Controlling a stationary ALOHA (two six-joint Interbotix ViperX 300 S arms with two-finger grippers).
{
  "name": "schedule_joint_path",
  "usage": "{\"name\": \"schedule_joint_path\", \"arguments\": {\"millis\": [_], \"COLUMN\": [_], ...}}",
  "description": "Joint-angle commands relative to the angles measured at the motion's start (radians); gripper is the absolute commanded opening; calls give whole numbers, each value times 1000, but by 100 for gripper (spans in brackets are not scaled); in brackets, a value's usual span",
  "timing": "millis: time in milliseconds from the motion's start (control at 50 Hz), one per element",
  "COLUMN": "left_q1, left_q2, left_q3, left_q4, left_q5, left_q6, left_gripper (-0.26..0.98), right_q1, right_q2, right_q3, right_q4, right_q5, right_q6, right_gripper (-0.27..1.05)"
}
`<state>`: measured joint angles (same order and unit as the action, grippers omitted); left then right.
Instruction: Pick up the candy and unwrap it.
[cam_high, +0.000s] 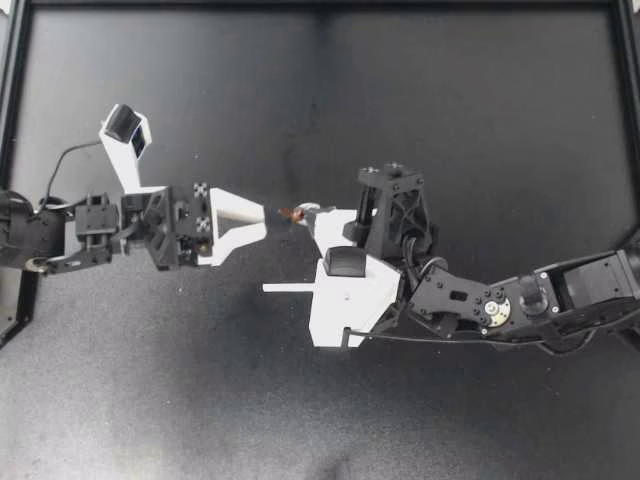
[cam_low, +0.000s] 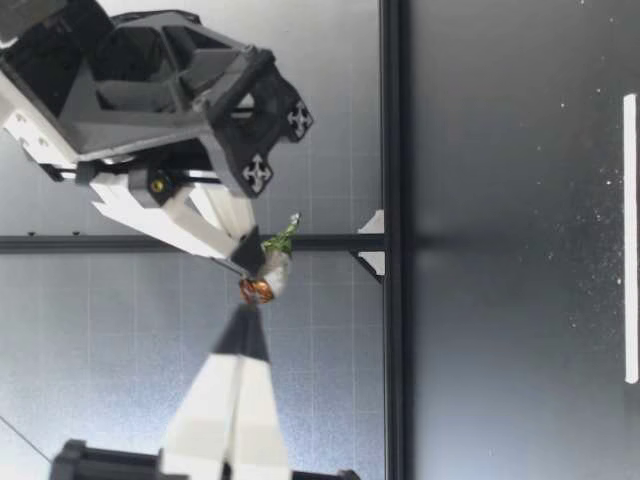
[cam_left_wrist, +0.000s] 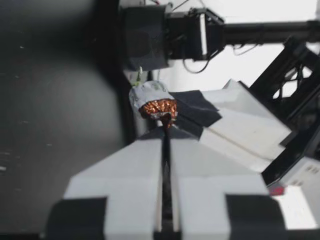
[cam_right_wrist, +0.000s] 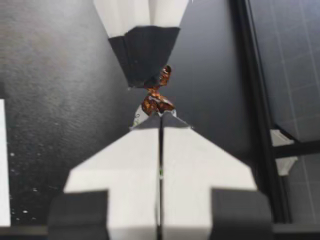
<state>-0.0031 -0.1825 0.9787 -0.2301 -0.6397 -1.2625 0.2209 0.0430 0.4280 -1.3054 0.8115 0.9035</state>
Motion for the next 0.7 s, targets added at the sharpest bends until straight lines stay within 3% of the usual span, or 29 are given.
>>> {"name": "schedule_joint_path", "arguments": {"millis": [0,100,320,440,560,680], "left_q1": [2,2,2,2,2,2], "left_q2": [-21,-35,-60,-61,-61,-60], "left_q3": [-2,0,3,5,5,5], "left_q4": [20,63,66,66,66,60], "left_q5": [-8,6,66,78,84,95], "left_q6": [83,244,514,606,637,630], "left_gripper": [-18,-17,-15,-8,12,53], "right_q1": [-5,-5,-3,-5,-3,0], "right_q2": [-35,-37,-46,-52,-51,-46], "right_q3": [-12,-14,-21,-29,-34,-38], "right_q4": [0,0,8,28,38,46], "right_q5": [-12,-15,-28,-32,-37,-37], "right_q6": [3,3,5,5,5,5], "right_gripper": [-22,-22,-22,-22,-22,-22]}}
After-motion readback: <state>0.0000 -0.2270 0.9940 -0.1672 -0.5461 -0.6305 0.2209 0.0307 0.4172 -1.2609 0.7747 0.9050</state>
